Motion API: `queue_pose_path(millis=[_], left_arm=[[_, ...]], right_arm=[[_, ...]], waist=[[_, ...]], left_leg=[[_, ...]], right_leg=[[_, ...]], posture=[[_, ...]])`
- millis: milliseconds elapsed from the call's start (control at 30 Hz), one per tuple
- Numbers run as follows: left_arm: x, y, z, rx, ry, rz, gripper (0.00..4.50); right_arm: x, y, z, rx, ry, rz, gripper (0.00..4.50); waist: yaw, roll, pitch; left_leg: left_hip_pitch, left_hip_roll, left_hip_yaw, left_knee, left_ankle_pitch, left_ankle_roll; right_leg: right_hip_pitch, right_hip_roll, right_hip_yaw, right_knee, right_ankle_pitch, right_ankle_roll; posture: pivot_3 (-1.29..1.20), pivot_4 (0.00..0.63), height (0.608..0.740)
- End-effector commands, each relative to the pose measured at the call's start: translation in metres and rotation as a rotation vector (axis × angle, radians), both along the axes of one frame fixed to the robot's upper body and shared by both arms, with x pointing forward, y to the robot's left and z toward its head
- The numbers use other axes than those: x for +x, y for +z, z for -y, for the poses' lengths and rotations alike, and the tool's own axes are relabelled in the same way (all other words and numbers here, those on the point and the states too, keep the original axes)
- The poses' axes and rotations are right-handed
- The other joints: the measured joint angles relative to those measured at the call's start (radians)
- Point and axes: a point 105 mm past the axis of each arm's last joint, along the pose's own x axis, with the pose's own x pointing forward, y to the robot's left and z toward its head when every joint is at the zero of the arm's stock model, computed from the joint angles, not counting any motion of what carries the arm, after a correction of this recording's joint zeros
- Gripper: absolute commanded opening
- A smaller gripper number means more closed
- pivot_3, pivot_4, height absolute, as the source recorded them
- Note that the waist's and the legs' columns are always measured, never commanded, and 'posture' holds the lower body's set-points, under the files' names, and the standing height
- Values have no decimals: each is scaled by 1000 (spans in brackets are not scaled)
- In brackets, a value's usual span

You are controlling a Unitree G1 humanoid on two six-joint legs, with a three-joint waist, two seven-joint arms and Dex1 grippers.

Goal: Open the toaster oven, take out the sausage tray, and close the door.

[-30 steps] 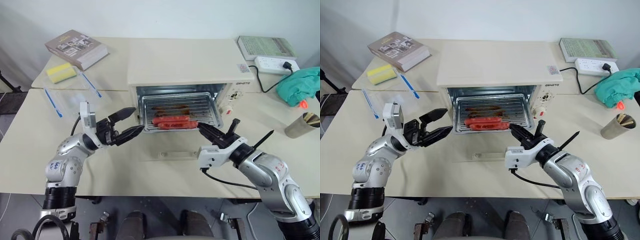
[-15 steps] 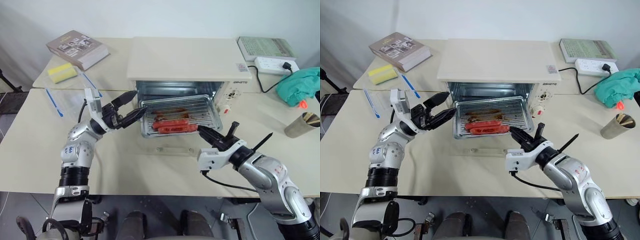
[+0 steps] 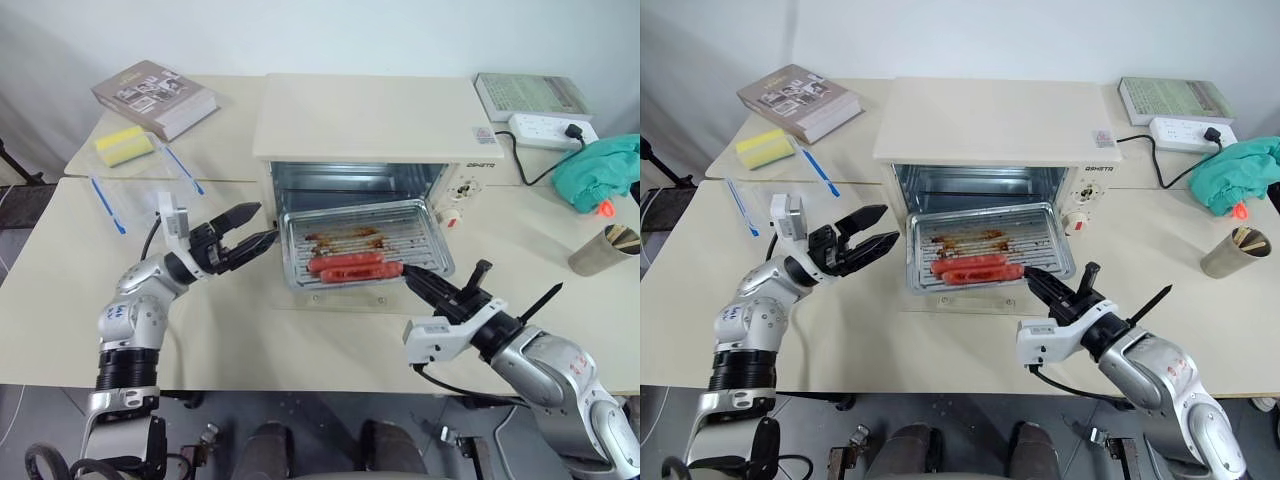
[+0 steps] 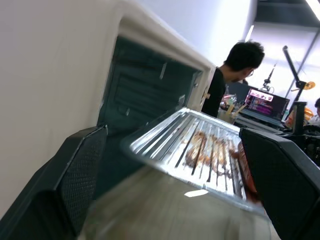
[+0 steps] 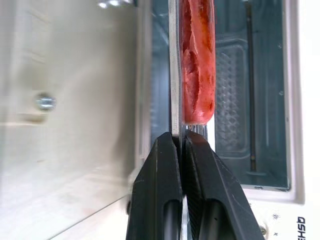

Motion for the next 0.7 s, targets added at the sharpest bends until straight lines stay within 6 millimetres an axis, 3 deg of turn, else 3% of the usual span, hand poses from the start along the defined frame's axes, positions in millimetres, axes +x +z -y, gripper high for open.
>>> queue_pose_path(millis=[33, 167, 267, 433, 633, 700], left_arm=[[-12, 6, -6, -65, -63, -195, 4500], [-31, 0, -9, -117, -191, -593, 4500], [-42, -3, -1, -95, -265, -757, 4500], [-35, -2, 9, -111, -268, -850, 4500], [-27, -16, 23, -112, -242, -978, 4500], [-28, -15, 29, -145, -277, -994, 4120]], right_arm=[[-10, 21, -2, 39, 19, 92, 40], [-14, 24, -5, 26, 58, 116, 40], [-17, 23, -8, 8, 102, 106, 40], [-17, 22, -10, 0, 144, 89, 40], [-20, 18, -19, -6, 205, 53, 40], [-21, 16, -21, -11, 222, 33, 0]], waist=[[-1, 0, 0], [-6, 0, 0], [-4, 0, 0], [-2, 0, 0], [-3, -1, 0], [-4, -1, 0]], left_leg=[[0, 0, 0, 0, 0, 0], [1, 1, -1, 0, 0, 0], [1, 1, -3, 0, 0, 0], [1, 0, -3, 1, 0, 0], [1, 0, -2, 1, 0, -1], [1, 0, -2, 0, 0, -1]], right_leg=[[0, 0, 0, 0, 0, 0], [0, 0, 1, 2, 0, 0], [0, 0, 1, 3, 0, 0], [0, 0, 1, 3, 0, 0], [1, 0, 1, 3, 0, 0], [1, 0, 1, 3, 0, 0]], posture=[[0, 150, 740], [0, 150, 740], [0, 150, 740], [0, 150, 740], [0, 150, 740], [0, 150, 740]])
